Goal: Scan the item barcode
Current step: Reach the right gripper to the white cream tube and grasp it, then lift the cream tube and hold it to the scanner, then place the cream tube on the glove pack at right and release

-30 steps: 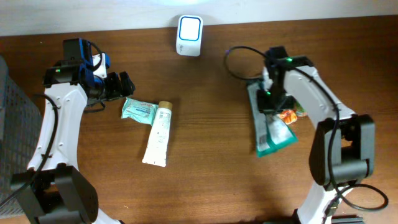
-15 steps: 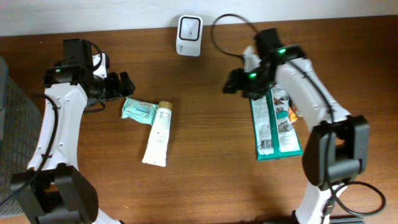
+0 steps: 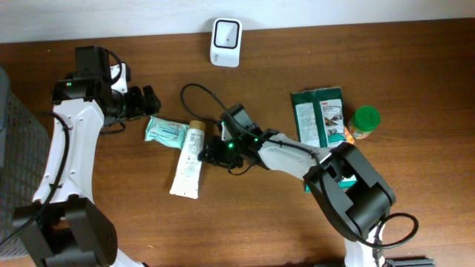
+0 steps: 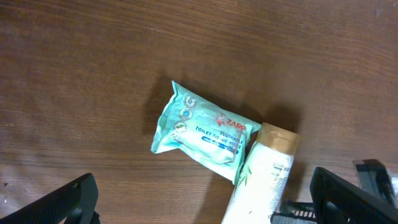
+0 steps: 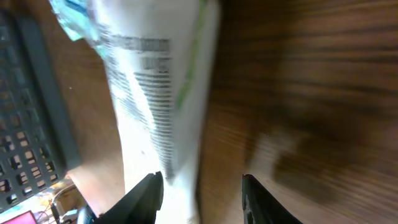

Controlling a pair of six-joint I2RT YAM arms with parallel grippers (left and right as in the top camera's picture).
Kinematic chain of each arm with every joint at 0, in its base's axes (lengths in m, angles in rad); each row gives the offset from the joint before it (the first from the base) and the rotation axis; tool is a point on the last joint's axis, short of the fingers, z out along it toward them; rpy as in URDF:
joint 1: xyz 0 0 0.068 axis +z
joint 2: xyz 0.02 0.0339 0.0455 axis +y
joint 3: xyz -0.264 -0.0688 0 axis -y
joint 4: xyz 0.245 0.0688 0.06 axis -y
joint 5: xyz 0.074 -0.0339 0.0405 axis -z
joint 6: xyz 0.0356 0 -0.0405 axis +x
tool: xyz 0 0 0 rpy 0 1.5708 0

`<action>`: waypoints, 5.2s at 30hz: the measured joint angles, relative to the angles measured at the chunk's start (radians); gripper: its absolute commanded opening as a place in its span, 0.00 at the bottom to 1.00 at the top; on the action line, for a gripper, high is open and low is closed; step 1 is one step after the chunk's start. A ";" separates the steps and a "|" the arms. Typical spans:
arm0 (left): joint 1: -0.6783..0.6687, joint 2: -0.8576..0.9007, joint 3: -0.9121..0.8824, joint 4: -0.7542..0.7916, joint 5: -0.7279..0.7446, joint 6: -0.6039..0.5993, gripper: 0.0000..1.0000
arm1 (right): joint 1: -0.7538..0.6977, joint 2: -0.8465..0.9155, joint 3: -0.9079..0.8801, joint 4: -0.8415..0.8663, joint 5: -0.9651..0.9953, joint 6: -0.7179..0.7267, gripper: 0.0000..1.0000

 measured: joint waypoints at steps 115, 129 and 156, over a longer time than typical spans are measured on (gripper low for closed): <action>0.000 0.000 0.000 0.001 0.000 0.000 0.99 | -0.164 0.436 1.051 -0.424 1.188 -1.486 0.04; 0.000 0.000 0.000 0.000 -0.001 0.000 0.99 | -0.311 0.066 0.871 -1.305 0.482 -0.821 0.04; 0.000 0.000 0.000 0.000 0.000 0.000 0.99 | -0.514 0.071 0.639 -1.190 0.302 -0.777 0.45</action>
